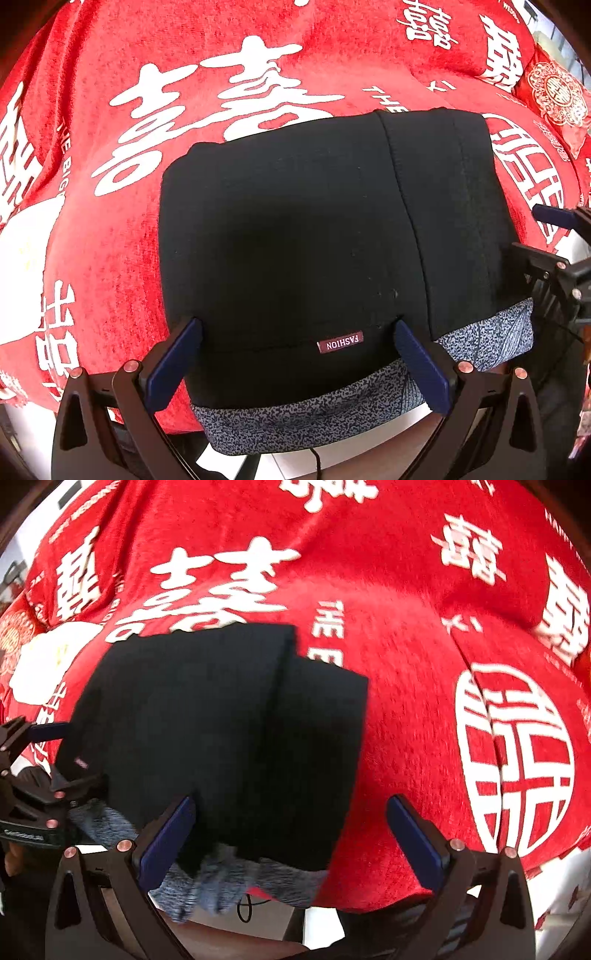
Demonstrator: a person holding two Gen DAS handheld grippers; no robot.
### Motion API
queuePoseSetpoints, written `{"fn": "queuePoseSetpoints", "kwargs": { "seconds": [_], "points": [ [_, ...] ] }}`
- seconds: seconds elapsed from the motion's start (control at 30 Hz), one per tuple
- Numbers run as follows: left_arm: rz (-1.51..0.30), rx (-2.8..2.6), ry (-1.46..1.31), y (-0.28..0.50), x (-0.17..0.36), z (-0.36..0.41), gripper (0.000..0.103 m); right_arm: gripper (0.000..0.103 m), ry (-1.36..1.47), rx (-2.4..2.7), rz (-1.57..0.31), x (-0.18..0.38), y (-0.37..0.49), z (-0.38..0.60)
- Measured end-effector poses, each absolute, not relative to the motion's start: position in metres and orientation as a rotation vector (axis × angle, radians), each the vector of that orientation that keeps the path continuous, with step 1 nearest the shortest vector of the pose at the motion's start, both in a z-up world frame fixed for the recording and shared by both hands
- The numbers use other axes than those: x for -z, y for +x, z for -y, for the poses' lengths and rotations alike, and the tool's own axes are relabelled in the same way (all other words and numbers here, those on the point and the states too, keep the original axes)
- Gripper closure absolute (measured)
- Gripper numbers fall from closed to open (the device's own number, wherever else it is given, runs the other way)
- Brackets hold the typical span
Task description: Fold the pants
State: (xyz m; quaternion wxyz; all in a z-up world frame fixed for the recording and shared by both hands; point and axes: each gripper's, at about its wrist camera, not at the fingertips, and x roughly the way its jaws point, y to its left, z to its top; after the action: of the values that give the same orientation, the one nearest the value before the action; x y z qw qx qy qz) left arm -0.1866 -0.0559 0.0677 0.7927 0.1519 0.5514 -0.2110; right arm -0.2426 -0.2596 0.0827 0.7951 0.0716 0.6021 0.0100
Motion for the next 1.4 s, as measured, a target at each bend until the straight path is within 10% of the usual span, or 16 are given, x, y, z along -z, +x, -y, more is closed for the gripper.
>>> {"fn": "queuePoseSetpoints", "kwargs": {
  "seconds": [1.4],
  "points": [
    [-1.34,0.826,-0.025,-0.118,-0.038,-0.016,0.0,0.0,0.621,-0.372,-1.293,-0.035,-0.226,0.294]
  ]
}}
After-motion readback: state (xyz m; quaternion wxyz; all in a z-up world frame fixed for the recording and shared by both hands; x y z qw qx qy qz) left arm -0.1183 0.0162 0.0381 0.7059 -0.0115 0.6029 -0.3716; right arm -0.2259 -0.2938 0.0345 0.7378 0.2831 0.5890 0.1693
